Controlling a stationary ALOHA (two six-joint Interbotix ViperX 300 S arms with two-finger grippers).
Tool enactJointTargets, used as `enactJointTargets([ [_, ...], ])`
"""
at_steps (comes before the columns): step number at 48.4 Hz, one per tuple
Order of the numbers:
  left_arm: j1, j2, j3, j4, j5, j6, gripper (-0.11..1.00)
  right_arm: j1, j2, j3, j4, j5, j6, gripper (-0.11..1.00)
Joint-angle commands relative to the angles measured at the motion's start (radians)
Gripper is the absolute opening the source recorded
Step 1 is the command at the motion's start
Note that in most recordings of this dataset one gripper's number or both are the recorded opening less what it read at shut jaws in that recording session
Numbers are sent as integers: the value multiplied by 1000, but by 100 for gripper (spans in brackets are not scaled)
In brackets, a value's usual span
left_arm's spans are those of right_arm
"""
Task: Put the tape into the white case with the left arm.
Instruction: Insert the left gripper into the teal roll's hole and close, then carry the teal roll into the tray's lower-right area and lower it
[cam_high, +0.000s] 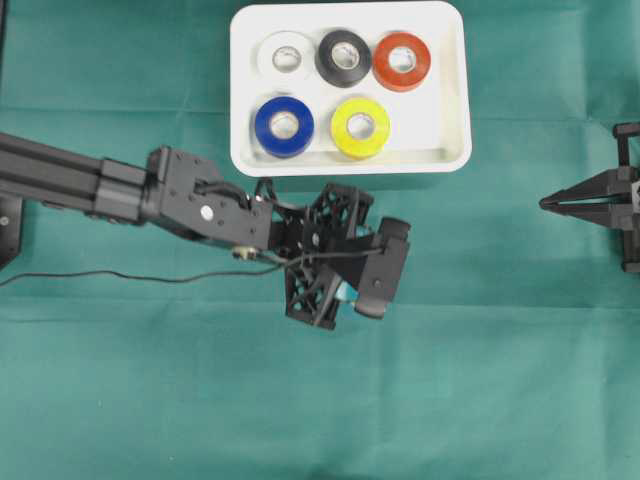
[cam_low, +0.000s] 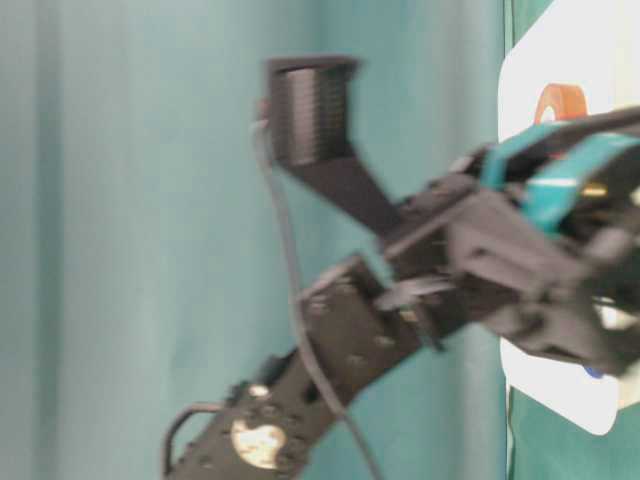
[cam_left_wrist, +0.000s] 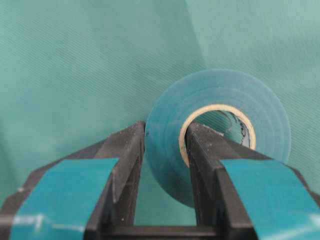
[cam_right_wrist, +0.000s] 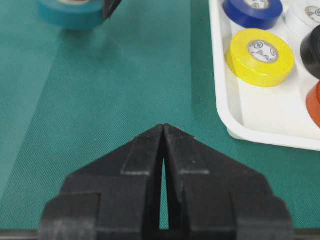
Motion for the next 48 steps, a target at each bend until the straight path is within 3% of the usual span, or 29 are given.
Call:
enactJointTargets([
  [1, 31, -67, -15, 2, -3, 25, 24, 0, 11, -11, 0, -11, 2, -9],
  [17, 155, -112, -38, 2, 28, 169, 24, 0, 11, -11, -2, -11, 2, -9],
  [38, 272, -37, -156, 2, 28, 255, 24, 0, 11, -11, -2, -11, 2, -9],
  [48, 304, 6, -204, 2, 28, 262, 24, 0, 11, -11, 0, -12, 2, -9],
])
